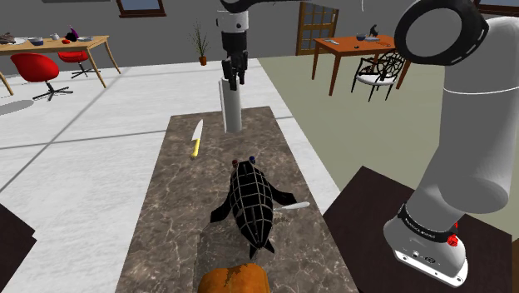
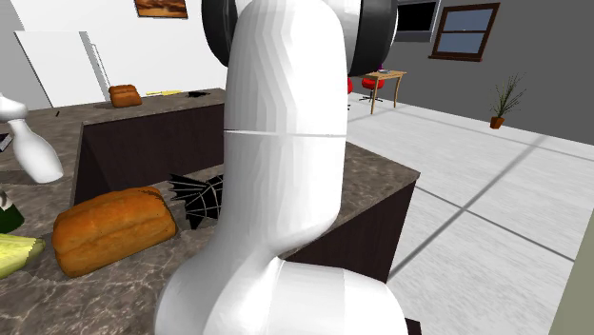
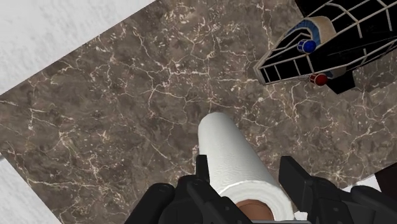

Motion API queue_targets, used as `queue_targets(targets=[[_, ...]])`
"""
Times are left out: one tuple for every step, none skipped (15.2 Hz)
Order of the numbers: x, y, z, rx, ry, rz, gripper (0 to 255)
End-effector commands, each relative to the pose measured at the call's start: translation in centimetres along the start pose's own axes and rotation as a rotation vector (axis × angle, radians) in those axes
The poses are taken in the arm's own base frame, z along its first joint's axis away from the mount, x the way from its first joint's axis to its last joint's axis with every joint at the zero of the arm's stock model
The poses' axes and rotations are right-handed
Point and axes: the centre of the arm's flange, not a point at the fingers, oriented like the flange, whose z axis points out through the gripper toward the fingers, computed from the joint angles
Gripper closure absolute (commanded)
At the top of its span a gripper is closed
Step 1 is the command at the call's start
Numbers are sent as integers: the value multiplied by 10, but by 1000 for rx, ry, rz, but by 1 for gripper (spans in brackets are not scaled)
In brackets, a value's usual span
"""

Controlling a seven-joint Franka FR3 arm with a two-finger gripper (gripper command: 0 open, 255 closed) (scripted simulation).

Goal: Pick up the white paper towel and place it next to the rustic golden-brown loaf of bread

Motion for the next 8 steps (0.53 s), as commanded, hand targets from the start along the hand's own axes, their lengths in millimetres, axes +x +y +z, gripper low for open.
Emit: queue_targets(targets=[[-1,0,-12,0,0,0,255],[-1,0,-17,0,0,0,255],[-1,-1,-22,0,0,0,255],[-1,-1,-27,0,0,0,255],[0,-1,-33,0,0,0,255],[0,-1,-38,0,0,0,255],[0,-1,-43,0,0,0,255],[0,-1,-49,0,0,0,255]])
